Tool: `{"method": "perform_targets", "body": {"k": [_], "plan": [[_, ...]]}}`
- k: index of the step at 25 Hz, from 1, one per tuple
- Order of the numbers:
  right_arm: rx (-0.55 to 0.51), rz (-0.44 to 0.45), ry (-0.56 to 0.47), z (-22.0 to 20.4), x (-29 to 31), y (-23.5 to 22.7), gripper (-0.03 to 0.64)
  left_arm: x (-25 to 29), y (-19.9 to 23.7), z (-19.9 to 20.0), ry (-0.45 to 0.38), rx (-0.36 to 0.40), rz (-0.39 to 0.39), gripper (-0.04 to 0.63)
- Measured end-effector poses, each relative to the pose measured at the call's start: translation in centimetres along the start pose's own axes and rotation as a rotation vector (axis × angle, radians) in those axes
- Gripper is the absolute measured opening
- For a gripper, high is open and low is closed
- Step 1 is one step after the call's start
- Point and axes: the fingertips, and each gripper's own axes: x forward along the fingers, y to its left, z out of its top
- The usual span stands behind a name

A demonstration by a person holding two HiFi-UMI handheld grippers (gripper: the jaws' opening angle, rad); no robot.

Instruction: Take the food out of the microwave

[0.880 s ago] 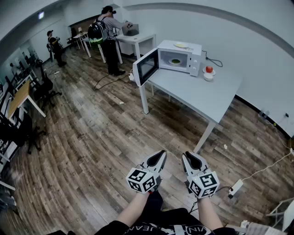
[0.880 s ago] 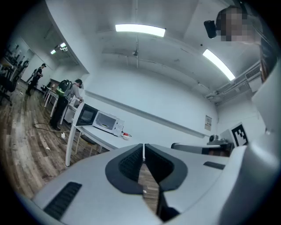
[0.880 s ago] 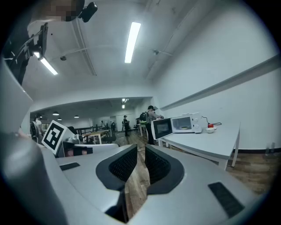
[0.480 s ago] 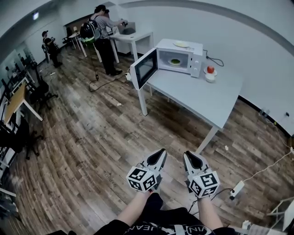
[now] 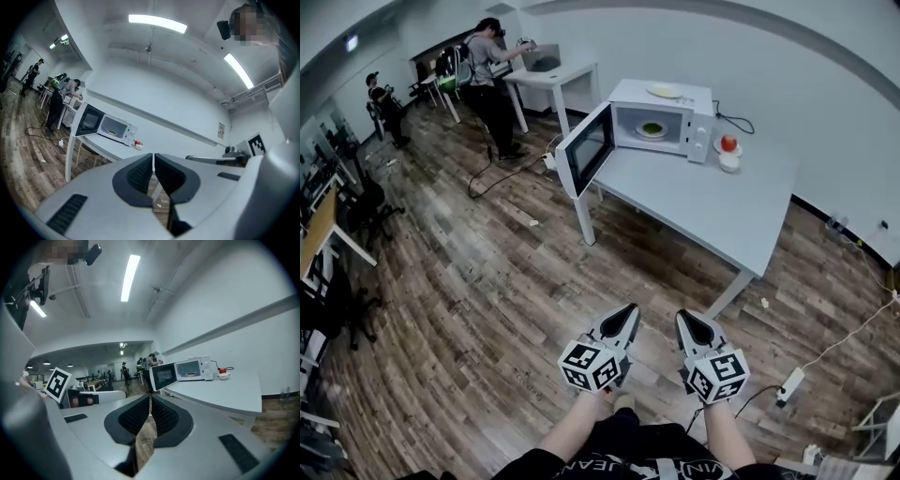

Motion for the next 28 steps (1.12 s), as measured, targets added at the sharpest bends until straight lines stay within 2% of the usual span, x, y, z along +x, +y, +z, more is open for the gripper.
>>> {"method": "perform_targets", "body": {"k": [8,16,22,28], "plan": [[-0.001,-0.042,-0.009,0.3,3.6,-0.6,0.043,1.7,3.9,1.0,0.012,0.003,-0.027,0.020],[0.034,-0.089,0.016,-0.1,5.4,-3.8,0.043,3.7,6.0,0.7,0.028,-0.026,-0.024,0.020],[0.058,-0.082,0.014,0.2,9.5,-6.7,0.043,6.4,8.9,1.7,0.024,-0.012,0.007,0.020],[0.026,-0.030,0.008,2.6,14.9,-8.7,0.043,10.3,12.2,4.1,0.010,-0.002,0.033,0.020]]}}
